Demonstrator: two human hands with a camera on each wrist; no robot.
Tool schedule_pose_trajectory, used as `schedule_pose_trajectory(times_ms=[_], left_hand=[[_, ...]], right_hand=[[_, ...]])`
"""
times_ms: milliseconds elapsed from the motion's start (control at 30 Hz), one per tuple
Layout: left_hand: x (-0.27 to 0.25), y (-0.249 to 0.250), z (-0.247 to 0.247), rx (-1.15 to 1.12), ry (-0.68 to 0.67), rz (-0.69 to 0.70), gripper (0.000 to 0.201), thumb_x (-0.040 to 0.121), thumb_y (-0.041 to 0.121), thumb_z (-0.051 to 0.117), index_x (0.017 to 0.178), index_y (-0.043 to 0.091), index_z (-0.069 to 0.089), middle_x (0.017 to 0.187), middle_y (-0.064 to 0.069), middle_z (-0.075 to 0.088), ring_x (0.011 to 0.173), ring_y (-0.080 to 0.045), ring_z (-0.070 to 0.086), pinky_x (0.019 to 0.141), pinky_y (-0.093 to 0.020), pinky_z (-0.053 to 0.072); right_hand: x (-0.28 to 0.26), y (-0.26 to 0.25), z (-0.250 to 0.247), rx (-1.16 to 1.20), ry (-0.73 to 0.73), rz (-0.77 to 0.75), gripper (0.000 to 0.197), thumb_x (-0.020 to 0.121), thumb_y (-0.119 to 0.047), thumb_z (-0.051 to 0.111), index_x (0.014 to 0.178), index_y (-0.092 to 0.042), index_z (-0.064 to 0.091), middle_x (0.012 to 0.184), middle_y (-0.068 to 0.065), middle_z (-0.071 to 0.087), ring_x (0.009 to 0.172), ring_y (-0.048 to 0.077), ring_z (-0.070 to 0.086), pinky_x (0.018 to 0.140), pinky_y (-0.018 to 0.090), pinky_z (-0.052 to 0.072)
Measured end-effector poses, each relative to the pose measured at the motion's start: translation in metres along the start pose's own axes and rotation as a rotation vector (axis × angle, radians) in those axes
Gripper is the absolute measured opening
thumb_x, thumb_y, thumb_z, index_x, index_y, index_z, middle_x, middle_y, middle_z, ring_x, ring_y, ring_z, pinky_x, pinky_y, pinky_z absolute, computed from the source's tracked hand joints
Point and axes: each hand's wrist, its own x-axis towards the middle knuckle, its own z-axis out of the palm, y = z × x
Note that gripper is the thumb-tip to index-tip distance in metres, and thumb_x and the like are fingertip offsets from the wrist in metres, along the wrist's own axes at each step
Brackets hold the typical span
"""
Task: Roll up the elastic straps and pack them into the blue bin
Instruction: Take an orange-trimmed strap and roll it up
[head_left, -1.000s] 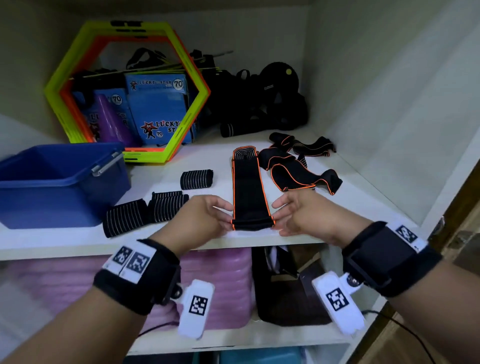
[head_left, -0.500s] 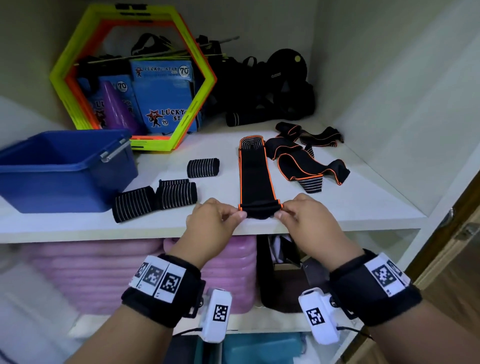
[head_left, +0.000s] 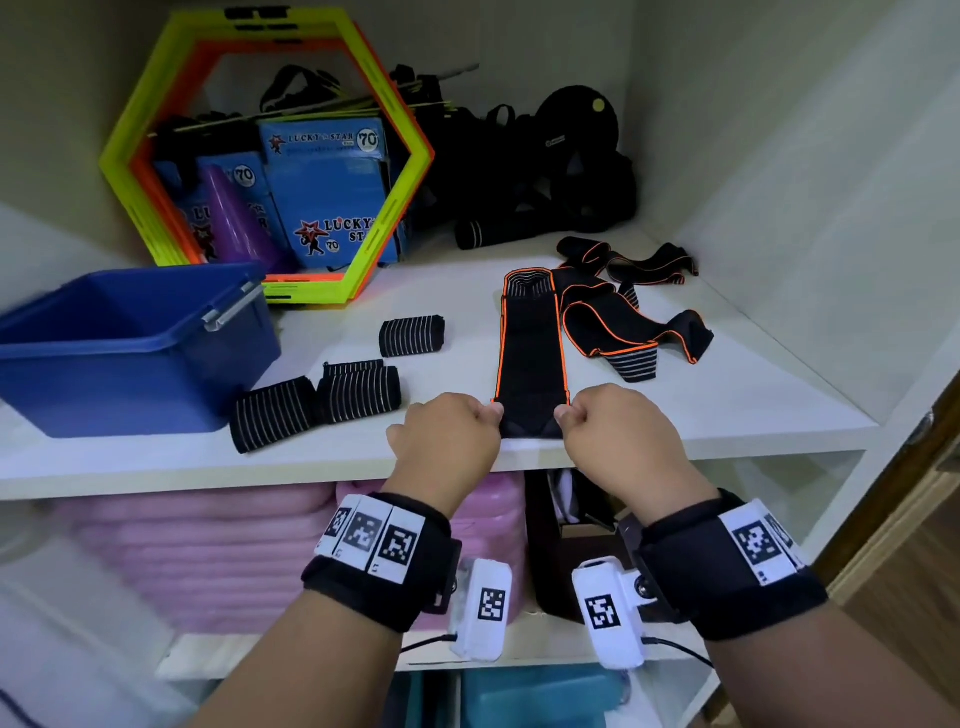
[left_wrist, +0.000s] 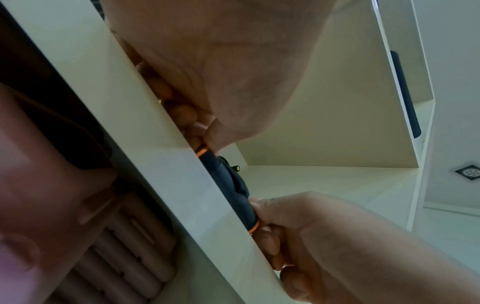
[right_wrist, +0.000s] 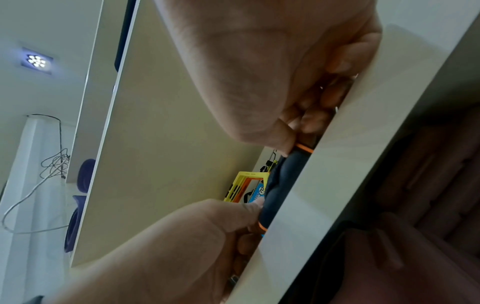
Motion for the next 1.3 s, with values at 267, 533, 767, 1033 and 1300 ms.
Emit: schedule_pose_trajectory(times_ms=[267, 533, 767, 1033, 1300], left_hand=[[0.000, -0.003, -0.002, 0.247, -0.063, 0.210, 0.025, 0.104, 0.042, 0.029, 0.088, 0.030, 0.045, 0.091, 0.002, 0.054, 0.100, -0.030, 0.052, 0.088, -0.044, 0.033], [0.008, -0.009, -0.006, 0.084, 0.051, 0.297, 0.025, 0.093, 0.052, 0.055, 0.081, 0.030, 0.059, 0.087, 0.009, 0.061, 0.093, -0.019, 0.057, 0.085, -0.041, 0.039], [0.007, -0.005, -0.010, -0.238, 0.071, 0.399, 0.023, 0.087, 0.022, 0.075, 0.110, 0.024, 0.071, 0.078, 0.006, 0.074, 0.078, -0.008, 0.067, 0.082, -0.024, 0.050], [0.018, -0.017, -0.008, -0.014, -0.100, 0.389, 0.044, 0.087, 0.018, 0.058, 0.124, 0.040, 0.066, 0.116, 0.011, 0.054, 0.113, -0.018, 0.046, 0.097, -0.040, 0.039], [0.020, -0.023, -0.010, -0.081, -0.123, 0.281, 0.011, 0.086, 0.063, 0.061, 0.091, 0.054, 0.066, 0.102, 0.015, 0.051, 0.112, -0.014, 0.044, 0.101, -0.047, 0.031]], right_hand=[[0.012, 0.002, -0.004, 0.040, -0.050, 0.039, 0.024, 0.091, -0.029, 0.056, 0.072, -0.016, 0.050, 0.068, 0.002, 0.051, 0.075, 0.030, 0.053, 0.065, 0.032, 0.040], [0.011, 0.007, 0.004, 0.099, 0.082, -0.162, 0.023, 0.090, -0.007, 0.062, 0.105, -0.023, 0.068, 0.110, -0.002, 0.054, 0.090, 0.017, 0.058, 0.075, 0.029, 0.047], [0.017, 0.017, 0.008, 0.133, 0.084, -0.300, 0.024, 0.090, -0.004, 0.062, 0.105, -0.016, 0.076, 0.108, -0.004, 0.069, 0.098, 0.017, 0.064, 0.084, 0.029, 0.050], [0.013, 0.027, -0.002, 0.131, -0.061, -0.334, 0.042, 0.089, -0.033, 0.070, 0.130, -0.025, 0.064, 0.101, -0.023, 0.053, 0.078, -0.008, 0.046, 0.078, 0.018, 0.037], [0.027, 0.028, -0.007, 0.140, -0.160, -0.251, 0.033, 0.095, -0.028, 0.063, 0.128, -0.023, 0.065, 0.090, -0.019, 0.048, 0.081, -0.003, 0.049, 0.074, 0.012, 0.033]])
